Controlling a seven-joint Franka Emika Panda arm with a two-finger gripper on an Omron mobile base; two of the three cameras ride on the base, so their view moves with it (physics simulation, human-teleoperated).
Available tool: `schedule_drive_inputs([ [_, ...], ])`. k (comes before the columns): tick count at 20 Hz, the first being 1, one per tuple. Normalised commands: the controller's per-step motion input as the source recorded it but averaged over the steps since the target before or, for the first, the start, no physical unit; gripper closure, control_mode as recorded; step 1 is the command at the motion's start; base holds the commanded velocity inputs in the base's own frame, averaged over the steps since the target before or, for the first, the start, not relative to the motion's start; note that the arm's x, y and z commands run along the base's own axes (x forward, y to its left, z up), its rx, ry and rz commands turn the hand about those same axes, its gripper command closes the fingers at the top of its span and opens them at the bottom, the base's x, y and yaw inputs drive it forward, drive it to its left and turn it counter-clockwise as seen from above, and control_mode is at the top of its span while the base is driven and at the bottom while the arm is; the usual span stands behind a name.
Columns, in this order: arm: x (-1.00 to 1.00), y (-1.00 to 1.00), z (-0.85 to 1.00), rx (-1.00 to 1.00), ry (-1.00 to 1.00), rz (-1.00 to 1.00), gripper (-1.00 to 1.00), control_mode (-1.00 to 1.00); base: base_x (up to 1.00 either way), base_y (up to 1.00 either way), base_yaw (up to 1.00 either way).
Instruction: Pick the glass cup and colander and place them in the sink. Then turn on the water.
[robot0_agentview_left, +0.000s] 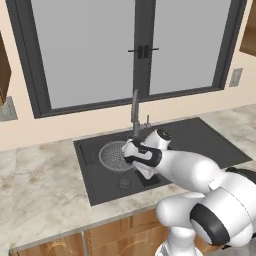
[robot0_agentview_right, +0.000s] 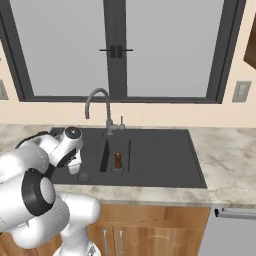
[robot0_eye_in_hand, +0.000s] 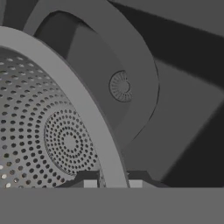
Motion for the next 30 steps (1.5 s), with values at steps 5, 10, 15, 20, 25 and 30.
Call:
schedule_drive_inputs([
  [5,0.05,0.03,-0.19,-0.02,0.04,-0.02,1.00,-1.00,0.00,0.00,0.00],
  [10,0.04,0.00,-0.20,0.00,0.03,0.00,1.00,-1.00,0.00,0.00,0.00],
  [15,0.20,0.00,-0.09,0.00,0.04,-0.02,1.00,-1.00,0.00,0.00,0.00],
  [20,0.18,0.03,-0.10,0.00,0.07,-0.03,1.00,-1.00,0.00,0.00,0.00],
  [25,0.10,0.00,-0.22,0.00,0.06,-0.03,1.00,-1.00,0.00,0.00,0.00],
  [30,0.08,0.02,-0.21,0.00,0.06,-0.02,1.00,-1.00,0.00,0.00,0.00],
])
